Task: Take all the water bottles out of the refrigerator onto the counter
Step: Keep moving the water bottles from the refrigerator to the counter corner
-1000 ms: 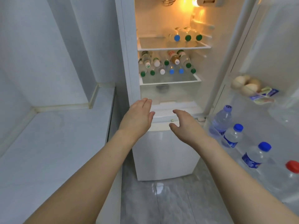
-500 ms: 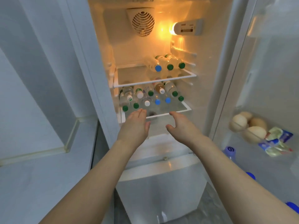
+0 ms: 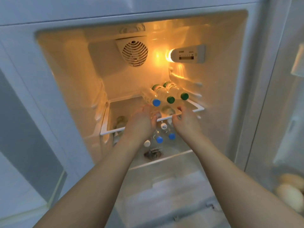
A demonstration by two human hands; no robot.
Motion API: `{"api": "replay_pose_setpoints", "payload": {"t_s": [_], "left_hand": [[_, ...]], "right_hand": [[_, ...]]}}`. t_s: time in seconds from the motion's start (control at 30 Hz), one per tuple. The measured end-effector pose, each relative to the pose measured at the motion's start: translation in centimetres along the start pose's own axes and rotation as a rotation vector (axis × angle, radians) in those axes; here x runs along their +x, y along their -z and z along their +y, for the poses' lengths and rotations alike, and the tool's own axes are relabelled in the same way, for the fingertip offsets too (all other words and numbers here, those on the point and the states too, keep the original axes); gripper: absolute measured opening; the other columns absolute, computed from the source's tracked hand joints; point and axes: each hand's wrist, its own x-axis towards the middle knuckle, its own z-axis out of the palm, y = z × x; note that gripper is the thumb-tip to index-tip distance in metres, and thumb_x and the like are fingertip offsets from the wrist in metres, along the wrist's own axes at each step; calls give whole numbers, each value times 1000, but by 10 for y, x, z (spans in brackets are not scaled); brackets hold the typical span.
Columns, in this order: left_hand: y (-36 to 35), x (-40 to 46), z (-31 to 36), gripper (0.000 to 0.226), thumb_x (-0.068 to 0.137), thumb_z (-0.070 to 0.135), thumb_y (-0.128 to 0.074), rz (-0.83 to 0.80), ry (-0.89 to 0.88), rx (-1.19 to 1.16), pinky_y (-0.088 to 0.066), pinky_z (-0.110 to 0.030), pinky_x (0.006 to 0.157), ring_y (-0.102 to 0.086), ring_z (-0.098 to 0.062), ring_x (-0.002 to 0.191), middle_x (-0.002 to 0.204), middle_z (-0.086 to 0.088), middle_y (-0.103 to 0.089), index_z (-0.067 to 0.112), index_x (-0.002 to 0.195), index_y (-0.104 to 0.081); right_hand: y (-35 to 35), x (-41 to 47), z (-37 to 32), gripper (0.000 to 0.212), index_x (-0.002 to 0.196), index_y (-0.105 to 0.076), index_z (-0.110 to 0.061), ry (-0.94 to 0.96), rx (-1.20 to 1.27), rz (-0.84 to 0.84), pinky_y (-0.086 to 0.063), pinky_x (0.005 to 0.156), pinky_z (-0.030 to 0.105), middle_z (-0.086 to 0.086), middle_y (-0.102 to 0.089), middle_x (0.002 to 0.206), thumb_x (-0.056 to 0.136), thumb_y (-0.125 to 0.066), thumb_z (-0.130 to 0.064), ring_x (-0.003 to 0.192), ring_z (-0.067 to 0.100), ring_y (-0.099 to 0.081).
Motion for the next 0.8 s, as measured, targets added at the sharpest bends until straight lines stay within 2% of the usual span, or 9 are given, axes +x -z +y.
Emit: {"api": "replay_pose_setpoints", "payload": {"t_s": [0.1, 0.2, 0.27, 0.4, 0.47, 0.6, 0.8], "left_hand": [[-6, 32, -6, 49, 95, 32, -51, -9, -6, -13, -42, -36, 90, -49, -27, 119, 134, -8, -52, 15, 139, -39], [-19, 63, -15, 60, 95, 33, -52, -55, 30, 11, -40, -40, 100, -44, -28, 129, 146, -8, -42, 16, 147, -28], [-30, 77, -24, 67, 94, 36, -53, -88, 51, 24, -37, -41, 104, -39, -29, 133, 151, -8, -35, 17, 150, -22], [-55, 98, -42, 74, 93, 40, -53, -138, 75, 49, -32, -45, 111, -26, -30, 142, 159, -8, -18, 23, 152, -12], [-66, 106, -48, 74, 92, 42, -54, -125, 74, 43, -33, -48, 112, -21, -29, 144, 160, -4, -12, 29, 151, -12], [-72, 118, -49, 73, 91, 50, -52, -98, 49, 92, -38, -48, 107, -18, -28, 145, 161, 0, -6, 38, 150, -10], [-69, 121, -44, 70, 93, 46, -48, -106, 89, 107, -39, -44, 103, -19, -25, 145, 162, 4, 1, 39, 150, -9]], "right_hand": [[-6, 33, -7, 37, 128, -51, -10, 35, -37, 31, -45, 91, 39, 10, -58, 127, 92, -50, -18, 114, 29, -55], [-16, 68, -11, 32, 121, -52, -12, 42, -123, -25, -51, 85, 42, 10, -60, 116, 90, -51, -21, 102, 29, -59], [-22, 85, -11, 35, 123, -49, -13, 49, -173, -55, -52, 84, 42, 9, -59, 119, 89, -53, -24, 103, 30, -59], [-34, 113, 0, 43, 130, -42, -13, 46, -269, -143, -50, 71, 34, 9, -61, 115, 91, -56, -25, 99, 27, -62], [-40, 125, 5, 46, 131, -40, -12, 49, -289, -160, -46, 67, 32, 9, -63, 111, 90, -58, -25, 97, 27, -63], [-48, 136, 11, 49, 134, -39, -13, 61, -293, -153, -48, 69, 32, 8, -64, 111, 91, -59, -26, 98, 25, -63], [-49, 137, 17, 46, 133, -37, -14, 80, -268, -163, -43, 64, 30, 6, -63, 103, 93, -56, -26, 89, 23, -61]]}}
